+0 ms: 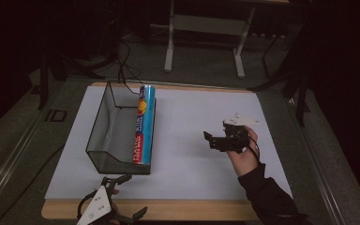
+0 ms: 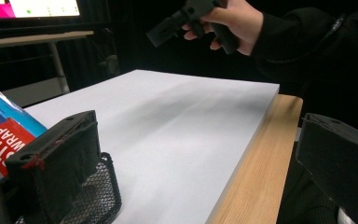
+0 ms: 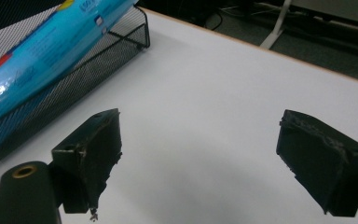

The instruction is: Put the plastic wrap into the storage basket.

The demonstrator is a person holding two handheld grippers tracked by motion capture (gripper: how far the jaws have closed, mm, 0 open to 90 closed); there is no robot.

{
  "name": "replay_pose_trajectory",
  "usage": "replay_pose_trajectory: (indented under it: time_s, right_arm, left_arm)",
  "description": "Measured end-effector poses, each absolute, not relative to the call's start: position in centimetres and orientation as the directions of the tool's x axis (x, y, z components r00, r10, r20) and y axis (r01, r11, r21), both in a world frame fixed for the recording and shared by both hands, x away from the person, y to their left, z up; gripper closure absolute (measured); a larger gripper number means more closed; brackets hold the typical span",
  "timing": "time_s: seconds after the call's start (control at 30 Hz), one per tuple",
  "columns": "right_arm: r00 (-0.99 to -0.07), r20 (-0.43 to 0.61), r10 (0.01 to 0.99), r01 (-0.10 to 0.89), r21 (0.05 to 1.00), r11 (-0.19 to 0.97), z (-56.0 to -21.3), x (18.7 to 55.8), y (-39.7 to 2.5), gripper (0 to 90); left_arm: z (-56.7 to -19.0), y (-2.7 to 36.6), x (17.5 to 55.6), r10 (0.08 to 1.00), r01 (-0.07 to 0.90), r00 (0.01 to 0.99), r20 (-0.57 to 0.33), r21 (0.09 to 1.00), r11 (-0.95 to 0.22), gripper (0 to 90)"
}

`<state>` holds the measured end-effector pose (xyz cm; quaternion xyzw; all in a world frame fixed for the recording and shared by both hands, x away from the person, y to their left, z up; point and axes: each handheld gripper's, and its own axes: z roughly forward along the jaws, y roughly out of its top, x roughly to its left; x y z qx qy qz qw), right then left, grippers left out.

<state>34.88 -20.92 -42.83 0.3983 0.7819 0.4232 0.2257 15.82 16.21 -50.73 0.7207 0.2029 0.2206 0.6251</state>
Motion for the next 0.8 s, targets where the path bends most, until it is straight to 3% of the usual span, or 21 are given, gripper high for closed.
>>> replay_pose_trajectory:
  time_s: [0.8]
  right_arm:
    - [-0.583, -0.029, 0.812, 0.437, 0.831, 0.343, -47.7, 31.9, -24.0, 14.0]
  left_arm:
    - [-50.8, 16.1, 15.8, 0.565, 0.019, 0.823, 0.066, 0.989, -0.144, 0.2]
